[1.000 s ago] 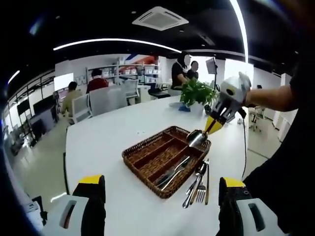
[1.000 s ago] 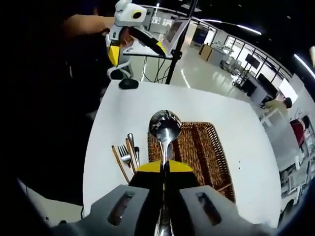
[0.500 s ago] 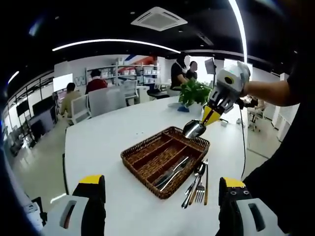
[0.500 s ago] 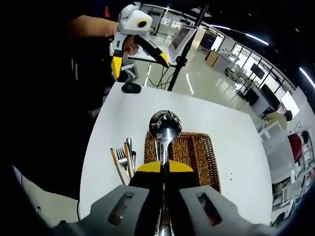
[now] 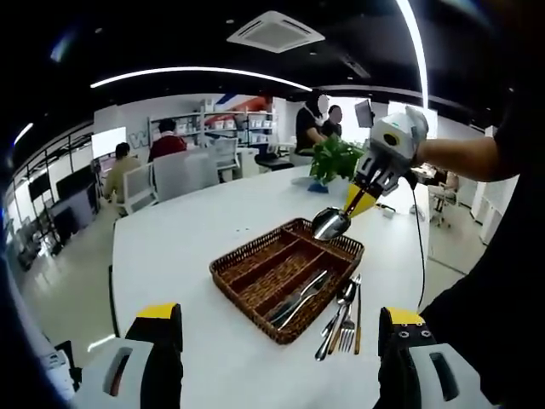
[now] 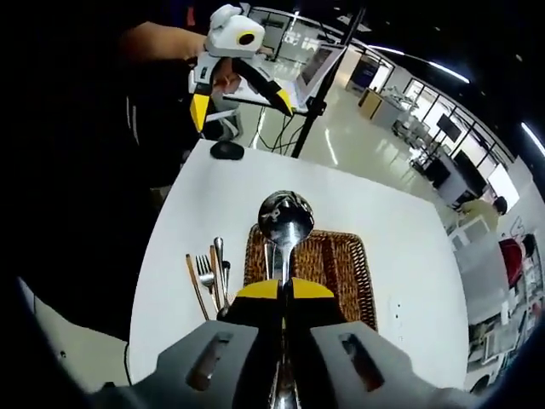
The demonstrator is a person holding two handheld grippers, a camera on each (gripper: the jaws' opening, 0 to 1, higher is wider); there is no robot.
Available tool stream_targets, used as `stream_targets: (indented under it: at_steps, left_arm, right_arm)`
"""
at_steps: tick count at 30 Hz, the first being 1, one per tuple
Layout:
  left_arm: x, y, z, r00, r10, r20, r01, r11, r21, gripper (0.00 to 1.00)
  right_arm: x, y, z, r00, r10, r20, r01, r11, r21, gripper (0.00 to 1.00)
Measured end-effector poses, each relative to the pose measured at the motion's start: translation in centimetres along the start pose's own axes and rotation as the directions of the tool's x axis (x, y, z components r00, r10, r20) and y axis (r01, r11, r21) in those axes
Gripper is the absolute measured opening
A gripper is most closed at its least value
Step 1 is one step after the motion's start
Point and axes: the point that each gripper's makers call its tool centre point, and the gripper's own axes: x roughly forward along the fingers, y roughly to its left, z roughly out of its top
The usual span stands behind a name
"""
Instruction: Arrange the knives, forks, and spoons in their matching storage slots by inserting each utensil handle-first until every utensil is classified and aligned in the correct compartment
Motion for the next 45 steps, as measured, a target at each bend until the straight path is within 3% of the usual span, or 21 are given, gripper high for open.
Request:
stream_targets:
  at_steps: [18, 45]
  left_arm:
    - [0.5, 0.9, -0.3, 1.000, 0.025, -0.016, -0.026, 1.000, -0.018, 1.00]
    - [2.9, 0.7, -1.4, 0.997, 0.041, -0.059, -0.045, 0.997, -0.056, 1.00]
  right_arm:
    - [2.1, -2.5, -0.4, 1.000, 0.025, 0.005, -0.025, 0.999, -0.041, 0.00]
    - [5.4, -8.0, -2.8, 0.999, 0.035, 0.023, -0.033, 0.998, -0.053, 0.00]
